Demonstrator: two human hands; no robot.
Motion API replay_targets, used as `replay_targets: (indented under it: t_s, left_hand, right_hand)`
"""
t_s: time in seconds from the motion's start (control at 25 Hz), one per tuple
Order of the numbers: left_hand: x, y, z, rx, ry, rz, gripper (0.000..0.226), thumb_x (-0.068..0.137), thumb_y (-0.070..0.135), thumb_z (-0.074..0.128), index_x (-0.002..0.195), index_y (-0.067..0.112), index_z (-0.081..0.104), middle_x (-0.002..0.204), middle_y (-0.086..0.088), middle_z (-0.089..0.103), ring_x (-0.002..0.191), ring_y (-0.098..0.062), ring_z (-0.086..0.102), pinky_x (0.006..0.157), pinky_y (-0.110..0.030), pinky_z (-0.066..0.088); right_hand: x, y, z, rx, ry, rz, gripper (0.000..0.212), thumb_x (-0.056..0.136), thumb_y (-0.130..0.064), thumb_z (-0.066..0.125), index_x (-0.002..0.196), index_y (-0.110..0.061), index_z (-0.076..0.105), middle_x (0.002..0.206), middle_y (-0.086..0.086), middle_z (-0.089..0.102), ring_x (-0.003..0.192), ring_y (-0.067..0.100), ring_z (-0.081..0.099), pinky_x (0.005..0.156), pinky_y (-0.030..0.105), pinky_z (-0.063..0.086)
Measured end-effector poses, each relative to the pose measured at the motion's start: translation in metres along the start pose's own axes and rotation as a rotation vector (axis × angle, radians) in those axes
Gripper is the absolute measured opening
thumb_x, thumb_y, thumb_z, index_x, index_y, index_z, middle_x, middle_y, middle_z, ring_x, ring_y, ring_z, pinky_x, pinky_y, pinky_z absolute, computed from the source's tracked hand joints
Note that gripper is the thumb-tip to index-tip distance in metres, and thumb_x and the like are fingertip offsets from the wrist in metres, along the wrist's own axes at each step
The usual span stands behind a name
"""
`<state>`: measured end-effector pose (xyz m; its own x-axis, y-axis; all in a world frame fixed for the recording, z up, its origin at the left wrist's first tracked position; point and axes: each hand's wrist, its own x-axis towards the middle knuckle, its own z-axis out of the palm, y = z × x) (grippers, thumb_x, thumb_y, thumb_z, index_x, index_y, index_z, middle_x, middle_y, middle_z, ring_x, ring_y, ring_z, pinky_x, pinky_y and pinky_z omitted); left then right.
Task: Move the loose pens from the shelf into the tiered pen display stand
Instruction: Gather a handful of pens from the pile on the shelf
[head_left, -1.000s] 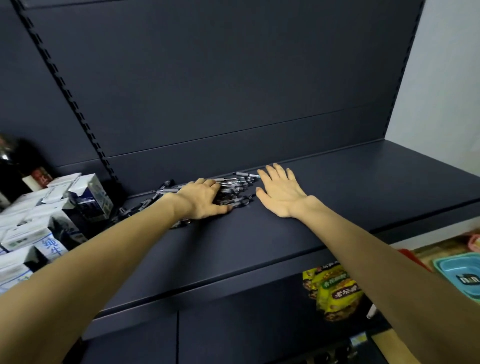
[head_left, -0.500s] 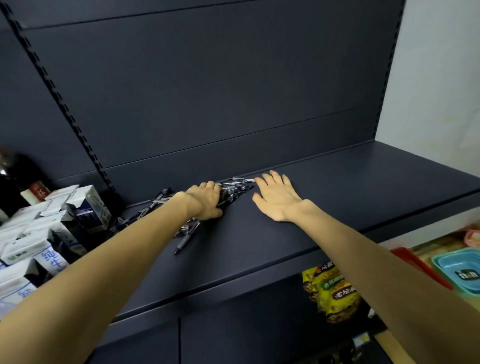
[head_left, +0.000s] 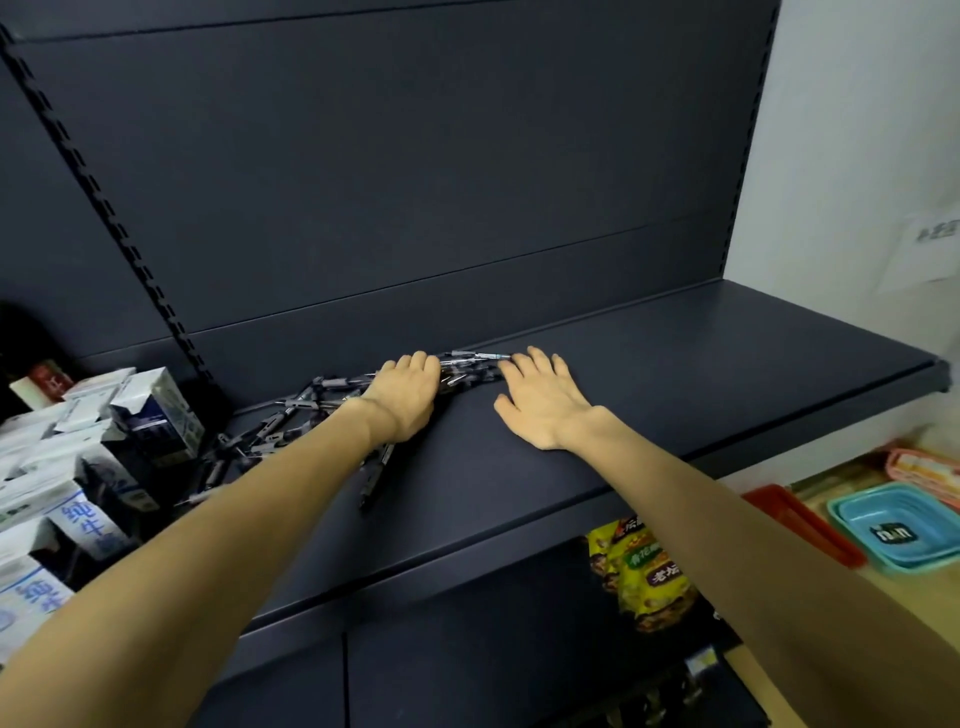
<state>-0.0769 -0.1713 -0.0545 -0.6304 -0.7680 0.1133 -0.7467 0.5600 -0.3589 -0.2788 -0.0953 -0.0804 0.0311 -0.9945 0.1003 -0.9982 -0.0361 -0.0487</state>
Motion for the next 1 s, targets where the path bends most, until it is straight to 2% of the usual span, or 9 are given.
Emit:
replay_targets:
  t_s: [0.2, 0.4, 0.44, 0.56, 0.76, 0.88, 1.0]
  left_hand:
    - [-0.004, -0.001, 0.002, -0.155, 0.100, 0.077, 0.010, 0.098, 0.014, 0.048, 0.105, 0.010, 0.043, 0.112, -0.014, 0.054, 0.101, -0.036, 0.054, 0.082, -0.038, 0.033]
    - [-0.012, -0.003, -0.004, -0.396, 0.164, 0.110, 0.023, 0.102, 0.020, 0.053, 0.092, 0.012, 0.035, 0.093, -0.014, 0.053, 0.087, -0.035, 0.049, 0.091, -0.039, 0.035]
    - [-0.012, -0.003, -0.005, -0.423, 0.158, 0.094, 0.025, 0.104, 0.024, 0.053, 0.091, 0.011, 0.035, 0.089, -0.011, 0.051, 0.084, -0.032, 0.047, 0.088, -0.039, 0.035]
    - [-0.010, 0.000, -0.001, -0.537, 0.152, 0.029, 0.028, 0.105, 0.030, 0.053, 0.095, 0.009, 0.039, 0.090, -0.008, 0.051, 0.083, -0.029, 0.049, 0.074, -0.036, 0.032]
    - [-0.010, 0.000, -0.008, -0.611, 0.276, 0.022, 0.022, 0.105, 0.027, 0.054, 0.101, 0.010, 0.039, 0.094, -0.005, 0.052, 0.081, -0.028, 0.052, 0.072, -0.034, 0.033]
    - [-0.011, -0.006, -0.024, -0.668, 0.401, 0.000, 0.016, 0.104, 0.024, 0.052, 0.106, 0.013, 0.039, 0.091, -0.003, 0.055, 0.075, -0.026, 0.051, 0.069, -0.036, 0.035]
    - [-0.013, -0.013, -0.037, -0.689, 0.461, -0.057, 0.014, 0.103, 0.020, 0.051, 0.110, 0.015, 0.040, 0.089, -0.003, 0.057, 0.075, -0.029, 0.052, 0.068, -0.038, 0.037]
  right_hand:
    - [-0.005, 0.006, -0.002, 0.008, 0.024, 0.035, 0.061, 0.107, -0.039, 0.026, 0.160, -0.010, 0.020, 0.166, 0.012, 0.023, 0.156, 0.033, 0.008, 0.126, 0.052, 0.008]
    - [-0.009, 0.014, -0.002, 0.042, 0.029, 0.074, 0.062, 0.107, -0.039, 0.026, 0.161, -0.010, 0.019, 0.166, 0.012, 0.023, 0.156, 0.033, 0.007, 0.126, 0.053, 0.007]
    - [-0.010, 0.016, -0.002, 0.049, 0.024, 0.078, 0.062, 0.107, -0.039, 0.026, 0.161, -0.010, 0.019, 0.165, 0.012, 0.023, 0.156, 0.033, 0.007, 0.126, 0.053, 0.007]
    - [-0.014, 0.019, -0.001, 0.067, 0.013, 0.088, 0.062, 0.107, -0.039, 0.027, 0.160, -0.009, 0.019, 0.164, 0.012, 0.024, 0.156, 0.034, 0.008, 0.126, 0.053, 0.007]
    - [-0.018, 0.025, 0.001, 0.082, 0.007, 0.087, 0.062, 0.107, -0.039, 0.027, 0.160, -0.009, 0.020, 0.165, 0.013, 0.024, 0.156, 0.034, 0.008, 0.126, 0.053, 0.008]
    - [-0.018, 0.028, 0.001, 0.110, 0.018, 0.088, 0.062, 0.107, -0.039, 0.029, 0.161, -0.010, 0.020, 0.165, 0.012, 0.025, 0.156, 0.034, 0.009, 0.126, 0.053, 0.008]
    - [-0.013, 0.025, 0.000, 0.137, 0.025, 0.074, 0.063, 0.107, -0.041, 0.031, 0.161, -0.010, 0.020, 0.164, 0.012, 0.026, 0.155, 0.034, 0.010, 0.126, 0.052, 0.009]
